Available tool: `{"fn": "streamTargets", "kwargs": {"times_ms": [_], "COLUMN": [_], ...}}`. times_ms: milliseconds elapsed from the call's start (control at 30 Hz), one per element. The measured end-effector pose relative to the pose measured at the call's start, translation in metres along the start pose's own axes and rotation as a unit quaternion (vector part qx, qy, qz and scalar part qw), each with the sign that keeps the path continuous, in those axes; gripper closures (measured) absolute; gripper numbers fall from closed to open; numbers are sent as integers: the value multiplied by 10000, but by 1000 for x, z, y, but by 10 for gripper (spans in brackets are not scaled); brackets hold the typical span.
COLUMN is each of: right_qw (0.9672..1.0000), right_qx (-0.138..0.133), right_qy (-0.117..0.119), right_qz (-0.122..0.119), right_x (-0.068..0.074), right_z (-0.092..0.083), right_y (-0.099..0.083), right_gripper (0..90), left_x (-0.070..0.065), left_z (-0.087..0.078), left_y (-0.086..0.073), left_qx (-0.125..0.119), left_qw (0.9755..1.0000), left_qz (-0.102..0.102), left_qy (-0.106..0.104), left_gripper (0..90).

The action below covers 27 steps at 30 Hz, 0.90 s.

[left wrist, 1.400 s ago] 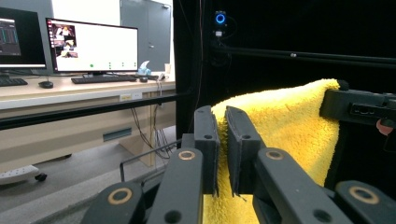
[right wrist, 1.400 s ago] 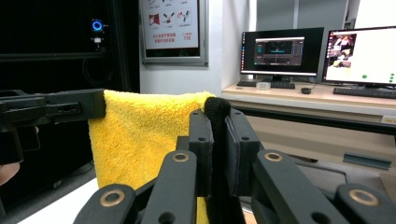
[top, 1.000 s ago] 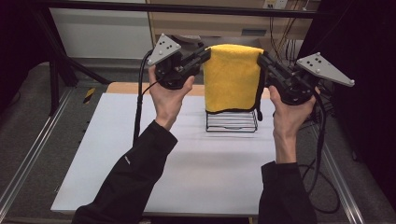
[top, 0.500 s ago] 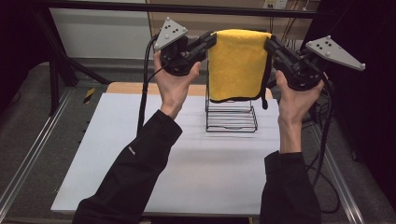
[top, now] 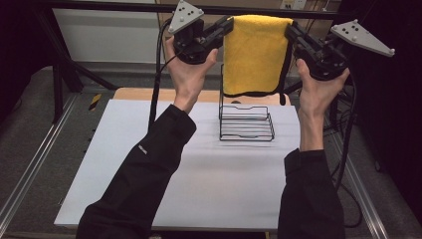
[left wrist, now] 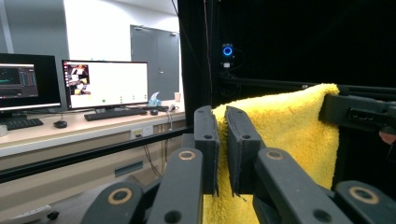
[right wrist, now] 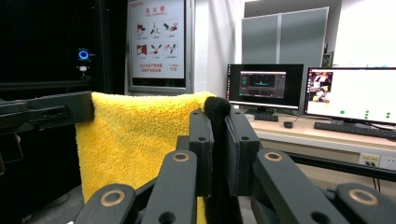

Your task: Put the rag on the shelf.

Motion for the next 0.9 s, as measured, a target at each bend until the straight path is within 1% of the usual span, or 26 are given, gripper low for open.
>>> {"fn": "streamTargets", "kwargs": {"times_ms": [200, 367, 500, 633, 733, 900], "right_qw": [10000, 9999, 9999, 9999, 9999, 10000], "right_qx": [-67, -96, -91, -108, -116, -57], "right_qy": [-12, -29, -33, 11, 9, 37], "right_qz": [-9, -46, -86, -49, -63, 2], "right_x": [-5, -9, -12, -14, -16, -20], "right_z": [8, 16, 25, 33, 39, 49], "right_y": [6, 10, 10, 6, 2, -9], "right_gripper": [829, 829, 829, 829, 829, 829], "left_x": [3, 7, 13, 19, 24, 33], "left_z": [8, 13, 17, 22, 26, 33], "left_y": [8, 9, 7, 4, -1, -11], "left_qx": [-96, -177, -168, -190, -178, -85], "left_qw": [9999, 9998, 9998, 9996, 9996, 9993], "left_qz": [31, 34, -3, 64, 32, 115], "left_qy": [32, 57, 115, 185, 231, 334], "left_gripper": [836, 836, 836, 836, 836, 836]}}
Point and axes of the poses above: each handheld gripper's, and its own axes: z roughly forward along the jaws, y roughly out of its top, x roughly to its left, the point moved 5 cm from there along z, roughly forward along the jaws, and after that the axes turned 1 degree about -x, right-handed, at the moved point
